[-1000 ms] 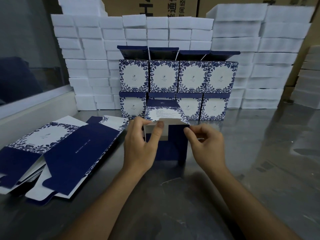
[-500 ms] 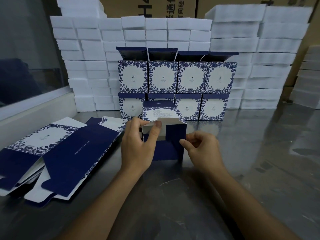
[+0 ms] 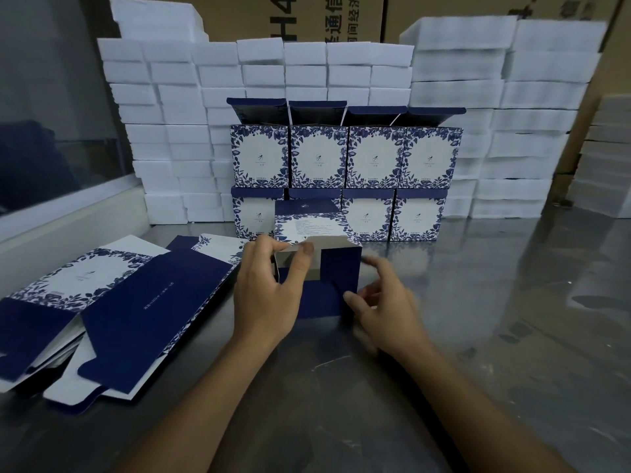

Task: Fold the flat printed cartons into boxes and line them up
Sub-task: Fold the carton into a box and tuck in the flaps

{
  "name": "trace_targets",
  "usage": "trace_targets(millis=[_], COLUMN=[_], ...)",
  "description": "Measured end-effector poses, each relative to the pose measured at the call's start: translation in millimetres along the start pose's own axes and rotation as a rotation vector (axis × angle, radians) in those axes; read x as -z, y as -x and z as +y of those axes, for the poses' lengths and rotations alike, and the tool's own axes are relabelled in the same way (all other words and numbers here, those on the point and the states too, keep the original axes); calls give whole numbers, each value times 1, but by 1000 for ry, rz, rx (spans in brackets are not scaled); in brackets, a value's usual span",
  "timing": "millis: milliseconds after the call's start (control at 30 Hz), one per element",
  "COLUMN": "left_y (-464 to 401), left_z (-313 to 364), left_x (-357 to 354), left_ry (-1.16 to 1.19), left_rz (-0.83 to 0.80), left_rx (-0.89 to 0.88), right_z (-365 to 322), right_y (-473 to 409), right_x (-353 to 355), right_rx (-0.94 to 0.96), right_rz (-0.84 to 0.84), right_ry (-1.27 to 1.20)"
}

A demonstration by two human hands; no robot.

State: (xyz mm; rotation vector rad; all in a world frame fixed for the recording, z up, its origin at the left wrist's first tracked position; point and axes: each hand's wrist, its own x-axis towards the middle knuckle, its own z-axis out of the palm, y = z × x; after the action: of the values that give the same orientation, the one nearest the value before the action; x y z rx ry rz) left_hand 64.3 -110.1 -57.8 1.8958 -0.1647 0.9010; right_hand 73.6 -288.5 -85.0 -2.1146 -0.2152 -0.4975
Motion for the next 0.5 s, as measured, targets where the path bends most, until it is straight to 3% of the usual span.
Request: trace_targets(millis=[200, 367, 500], left_y=[2, 5, 5], left_z=[1, 4, 2], left_x=[-1, -7, -10], left_ry=[49, 359, 337], left_rz=[-55, -145, -170], left_rx=[-35, 101, 109], right_z=[-16, -19, -23], right_y=[1, -2, -4], right_x=[-6, 0, 3], right_rx=[76, 29, 58], right_rz=[-6, 144, 235], right_ry=[-386, -454, -423])
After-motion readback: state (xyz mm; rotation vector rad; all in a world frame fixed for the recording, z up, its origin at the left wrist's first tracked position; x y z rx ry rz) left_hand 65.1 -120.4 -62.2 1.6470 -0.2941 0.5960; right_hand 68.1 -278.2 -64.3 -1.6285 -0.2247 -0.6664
